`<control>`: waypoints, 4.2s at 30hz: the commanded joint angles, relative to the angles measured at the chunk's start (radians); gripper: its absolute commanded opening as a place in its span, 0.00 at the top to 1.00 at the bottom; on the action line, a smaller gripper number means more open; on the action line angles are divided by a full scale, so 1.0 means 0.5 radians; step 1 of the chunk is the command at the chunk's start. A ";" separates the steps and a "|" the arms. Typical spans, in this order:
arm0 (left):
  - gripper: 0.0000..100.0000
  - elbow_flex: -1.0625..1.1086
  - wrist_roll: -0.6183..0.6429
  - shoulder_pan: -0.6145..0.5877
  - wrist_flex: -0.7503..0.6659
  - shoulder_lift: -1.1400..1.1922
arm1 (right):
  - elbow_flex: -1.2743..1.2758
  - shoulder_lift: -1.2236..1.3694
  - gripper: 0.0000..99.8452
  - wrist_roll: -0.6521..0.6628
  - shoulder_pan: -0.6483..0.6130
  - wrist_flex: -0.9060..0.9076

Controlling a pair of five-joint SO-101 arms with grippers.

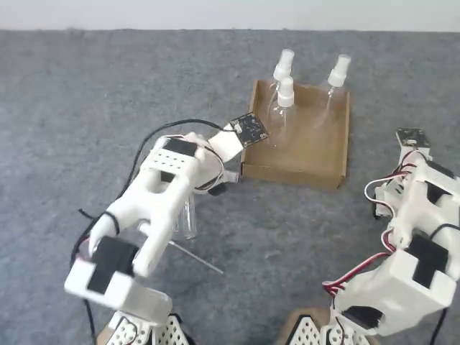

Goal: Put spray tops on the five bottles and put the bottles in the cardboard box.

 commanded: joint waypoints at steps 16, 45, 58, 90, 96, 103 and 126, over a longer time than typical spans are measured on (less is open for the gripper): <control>0.91 -0.109 -0.230 -0.068 -0.304 0.190 | -0.092 0.035 0.68 0.018 0.066 -0.069; 0.83 -1.508 0.322 -0.279 0.402 0.914 | -0.092 0.035 0.68 0.018 0.066 -0.072; 0.99 -1.932 0.387 -0.319 0.654 1.252 | -0.092 0.035 0.68 0.018 0.069 -0.072; 0.99 0.450 0.881 -0.503 0.436 -1.464 | -0.752 0.041 0.68 0.316 0.029 0.729; 0.99 0.674 0.881 -0.506 0.414 -1.682 | -0.749 0.044 0.68 0.454 0.069 0.784; 0.99 0.720 0.881 -0.506 0.408 -1.703 | -0.764 0.232 0.74 0.470 0.094 0.713; 0.99 0.664 0.881 -0.506 0.414 -1.712 | -0.856 -0.115 0.99 0.451 -0.057 0.677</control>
